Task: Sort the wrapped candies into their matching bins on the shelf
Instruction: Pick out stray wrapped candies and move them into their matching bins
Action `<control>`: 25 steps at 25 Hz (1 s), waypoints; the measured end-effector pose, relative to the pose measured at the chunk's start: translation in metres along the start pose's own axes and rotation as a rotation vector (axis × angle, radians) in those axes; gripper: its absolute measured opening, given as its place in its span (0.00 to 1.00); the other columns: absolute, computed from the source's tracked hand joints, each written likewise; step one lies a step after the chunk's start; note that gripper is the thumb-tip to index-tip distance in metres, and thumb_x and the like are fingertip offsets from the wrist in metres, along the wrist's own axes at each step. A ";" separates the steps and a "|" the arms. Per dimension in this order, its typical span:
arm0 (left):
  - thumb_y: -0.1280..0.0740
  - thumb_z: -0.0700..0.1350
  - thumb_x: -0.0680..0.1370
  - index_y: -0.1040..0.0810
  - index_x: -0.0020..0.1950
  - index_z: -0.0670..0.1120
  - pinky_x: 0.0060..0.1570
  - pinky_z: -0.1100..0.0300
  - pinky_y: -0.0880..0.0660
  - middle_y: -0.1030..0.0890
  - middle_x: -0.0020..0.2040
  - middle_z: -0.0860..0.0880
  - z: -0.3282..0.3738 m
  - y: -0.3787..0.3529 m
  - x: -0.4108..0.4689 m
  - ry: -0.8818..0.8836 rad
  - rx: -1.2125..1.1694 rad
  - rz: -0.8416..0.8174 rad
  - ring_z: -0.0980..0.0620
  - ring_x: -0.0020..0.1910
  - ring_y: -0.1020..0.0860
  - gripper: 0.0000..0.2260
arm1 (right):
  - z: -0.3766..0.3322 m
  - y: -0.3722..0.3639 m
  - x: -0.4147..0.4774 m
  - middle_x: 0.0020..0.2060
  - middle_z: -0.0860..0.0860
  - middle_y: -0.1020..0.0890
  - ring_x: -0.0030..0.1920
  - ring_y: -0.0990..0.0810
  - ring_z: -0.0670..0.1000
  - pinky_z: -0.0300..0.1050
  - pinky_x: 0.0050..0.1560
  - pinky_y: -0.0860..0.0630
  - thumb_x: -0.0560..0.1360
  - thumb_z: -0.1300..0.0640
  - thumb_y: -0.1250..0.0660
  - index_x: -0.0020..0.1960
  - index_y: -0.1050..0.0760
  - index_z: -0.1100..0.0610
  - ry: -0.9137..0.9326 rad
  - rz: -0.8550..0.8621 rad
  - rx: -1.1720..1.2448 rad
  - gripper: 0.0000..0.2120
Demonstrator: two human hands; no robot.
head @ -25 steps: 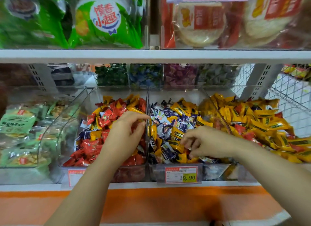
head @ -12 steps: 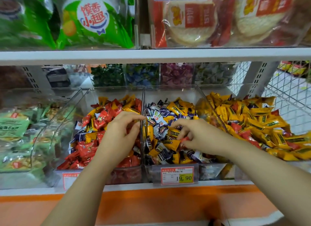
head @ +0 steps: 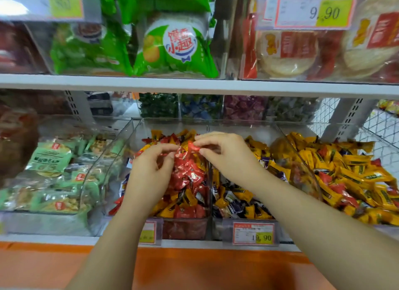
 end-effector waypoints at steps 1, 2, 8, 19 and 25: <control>0.37 0.42 0.79 0.21 0.52 0.53 0.37 0.76 0.32 0.21 0.44 0.56 -0.002 0.002 0.001 0.014 0.000 -0.003 0.62 0.39 0.25 0.08 | 0.000 -0.005 0.006 0.61 0.46 0.22 0.60 0.27 0.40 0.25 0.60 0.35 0.76 0.62 0.36 0.58 0.21 0.54 0.004 -0.031 -0.042 0.13; 0.37 0.42 0.79 0.21 0.52 0.53 0.38 0.78 0.33 0.21 0.45 0.58 -0.002 0.003 0.001 0.023 -0.005 -0.005 0.65 0.41 0.26 0.08 | 0.002 -0.006 0.008 0.63 0.46 0.24 0.63 0.28 0.41 0.29 0.63 0.36 0.77 0.62 0.37 0.61 0.22 0.53 0.001 -0.052 -0.074 0.14; 0.37 0.42 0.79 0.22 0.51 0.54 0.29 0.66 0.31 0.20 0.39 0.49 0.008 -0.009 -0.002 -0.017 -0.048 -0.071 0.54 0.31 0.27 0.08 | 0.036 0.042 -0.017 0.50 0.40 0.20 0.48 0.25 0.33 0.20 0.48 0.32 0.77 0.60 0.36 0.57 0.21 0.49 -0.129 -0.011 -0.102 0.12; 0.38 0.44 0.79 0.21 0.56 0.56 0.46 0.81 0.36 0.26 0.52 0.60 0.018 -0.059 -0.001 -0.076 0.054 -0.302 0.68 0.50 0.29 0.10 | 0.111 -0.001 -0.012 0.74 0.46 0.40 0.73 0.41 0.52 0.56 0.71 0.40 0.74 0.49 0.33 0.68 0.31 0.45 -0.046 -0.650 -0.564 0.23; 0.38 0.44 0.79 0.21 0.56 0.56 0.44 0.80 0.34 0.25 0.51 0.60 0.015 -0.062 0.004 -0.075 0.062 -0.308 0.66 0.47 0.27 0.10 | 0.141 0.034 -0.005 0.67 0.48 0.28 0.67 0.31 0.53 0.55 0.66 0.33 0.75 0.52 0.33 0.61 0.23 0.47 -0.192 -0.360 -0.562 0.14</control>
Point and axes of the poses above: each hand's wrist, its own x-axis towards the middle knuckle, its own y-axis out of the back of the hand, z = x × y, the point moved 5 cm from there along x, towards the middle knuckle
